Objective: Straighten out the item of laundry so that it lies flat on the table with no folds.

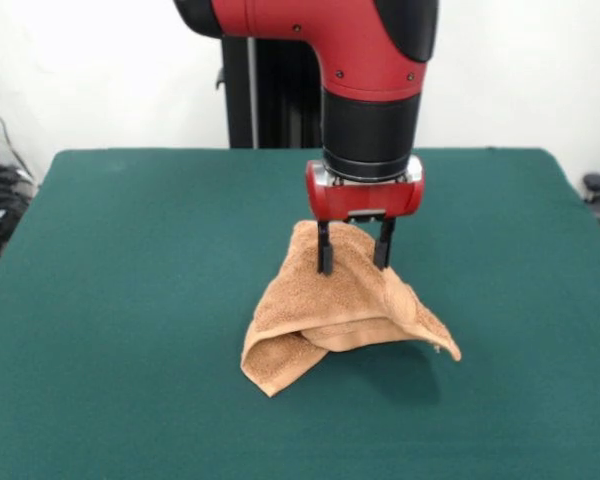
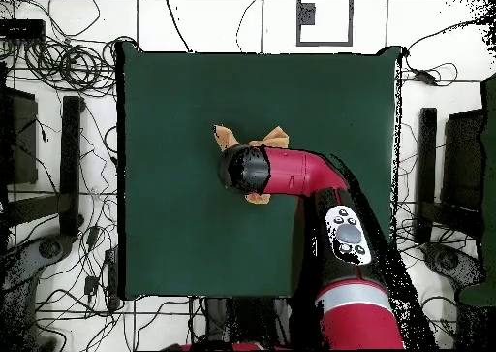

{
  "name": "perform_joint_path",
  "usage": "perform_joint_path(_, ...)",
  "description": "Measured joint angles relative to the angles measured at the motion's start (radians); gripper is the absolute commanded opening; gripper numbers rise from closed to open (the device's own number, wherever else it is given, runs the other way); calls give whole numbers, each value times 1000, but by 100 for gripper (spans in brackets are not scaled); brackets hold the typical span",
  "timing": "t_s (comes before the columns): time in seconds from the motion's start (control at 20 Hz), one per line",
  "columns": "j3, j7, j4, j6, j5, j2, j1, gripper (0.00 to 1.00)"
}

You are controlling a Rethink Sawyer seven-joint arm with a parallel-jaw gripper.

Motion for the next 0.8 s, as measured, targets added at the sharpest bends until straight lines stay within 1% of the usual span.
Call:
perform_joint_path(0.3,0,0,9,0,-2,-15,0,100)
perform_joint_path(0.7,0,0,92,0,-4,-126,-4,100)
perform_joint_path(0.75,0,0,125,0,-4,-158,-12,100)
perform_joint_path(0.8,0,0,135,0,-5,-168,-15,100)
